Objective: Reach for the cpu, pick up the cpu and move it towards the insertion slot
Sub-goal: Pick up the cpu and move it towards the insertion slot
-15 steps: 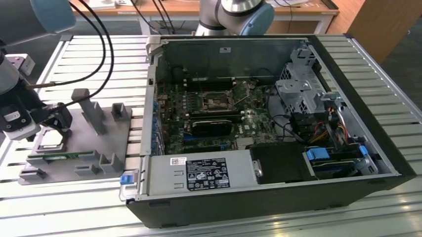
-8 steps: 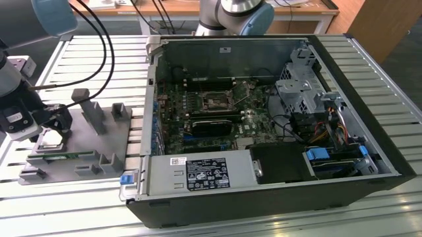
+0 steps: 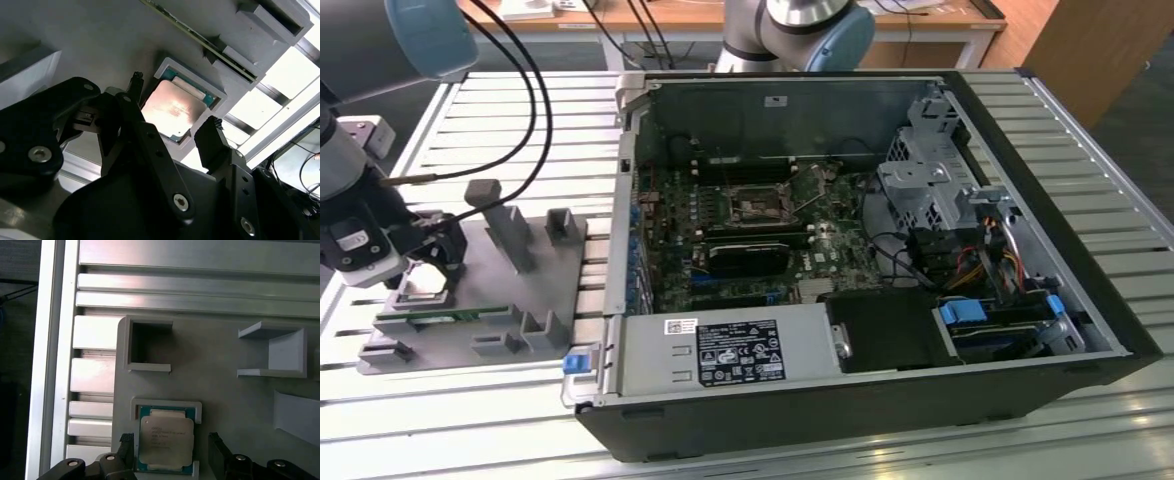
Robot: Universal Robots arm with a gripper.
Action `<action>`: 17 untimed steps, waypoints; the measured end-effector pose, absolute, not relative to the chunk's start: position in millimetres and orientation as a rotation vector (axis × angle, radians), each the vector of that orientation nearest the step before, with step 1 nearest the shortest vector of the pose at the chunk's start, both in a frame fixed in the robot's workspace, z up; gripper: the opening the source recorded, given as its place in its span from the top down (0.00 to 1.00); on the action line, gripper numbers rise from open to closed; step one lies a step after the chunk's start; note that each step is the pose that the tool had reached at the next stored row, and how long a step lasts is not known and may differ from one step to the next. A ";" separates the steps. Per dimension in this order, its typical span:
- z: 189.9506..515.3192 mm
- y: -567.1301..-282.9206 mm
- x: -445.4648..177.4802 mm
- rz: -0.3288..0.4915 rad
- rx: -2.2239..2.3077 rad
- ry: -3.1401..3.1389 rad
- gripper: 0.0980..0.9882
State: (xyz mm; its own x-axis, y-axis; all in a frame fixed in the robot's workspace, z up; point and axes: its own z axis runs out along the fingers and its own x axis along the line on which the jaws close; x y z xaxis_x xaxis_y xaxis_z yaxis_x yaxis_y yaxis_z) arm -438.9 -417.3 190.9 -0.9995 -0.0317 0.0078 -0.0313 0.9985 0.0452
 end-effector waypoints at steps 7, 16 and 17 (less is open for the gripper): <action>187.1 -416.0 -439.0 -0.073 0.050 -3.132 0.33; 182.1 -415.1 -439.5 -0.073 0.051 -3.132 0.33; 181.6 -415.1 -439.6 -0.073 0.051 -3.132 0.33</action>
